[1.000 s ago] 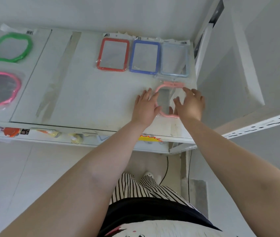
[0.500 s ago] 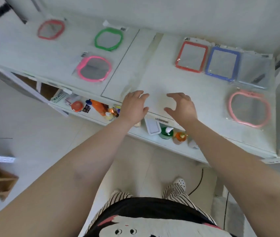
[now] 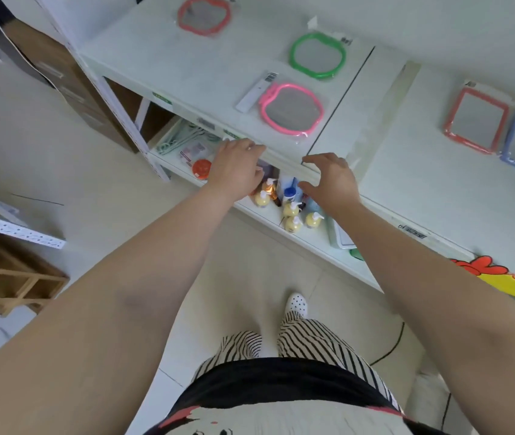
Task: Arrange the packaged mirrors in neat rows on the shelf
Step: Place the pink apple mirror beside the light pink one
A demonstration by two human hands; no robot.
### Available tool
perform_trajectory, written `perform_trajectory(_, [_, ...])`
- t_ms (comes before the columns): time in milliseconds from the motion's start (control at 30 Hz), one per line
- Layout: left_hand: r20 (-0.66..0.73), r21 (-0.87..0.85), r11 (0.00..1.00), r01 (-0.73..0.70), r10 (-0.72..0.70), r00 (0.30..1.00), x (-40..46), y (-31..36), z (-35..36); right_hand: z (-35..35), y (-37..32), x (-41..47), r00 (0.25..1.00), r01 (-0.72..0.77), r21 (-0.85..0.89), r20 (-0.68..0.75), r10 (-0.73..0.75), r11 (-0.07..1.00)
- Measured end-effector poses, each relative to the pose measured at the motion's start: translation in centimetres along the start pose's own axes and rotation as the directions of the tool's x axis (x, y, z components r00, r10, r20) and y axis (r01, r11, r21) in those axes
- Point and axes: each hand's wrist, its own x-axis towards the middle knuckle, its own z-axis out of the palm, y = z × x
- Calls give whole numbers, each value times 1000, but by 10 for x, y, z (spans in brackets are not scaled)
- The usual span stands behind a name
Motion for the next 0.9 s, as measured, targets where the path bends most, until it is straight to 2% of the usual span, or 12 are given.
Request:
perform_trajectory(333, [19,55,998,-10,9,1000,78,-59,-12,14,-30,102,1000,21,-19,-12,-21,1000])
perform_trajectory(567, [21,39,999,-9,8,1000,143,-96,-22,-2,-38,180,997,-77,-67,-17,76,995])
perform_trajectory(733, [9,55,993,-108,108,994,190,-110,-24,-7,-42,214,990,-133,-107,-64,127,985])
perform_trajectory(900, [82,27,971,-237,234,969,237,-121,-22,-1,-47,232,947,-307,-67,-116,298,949])
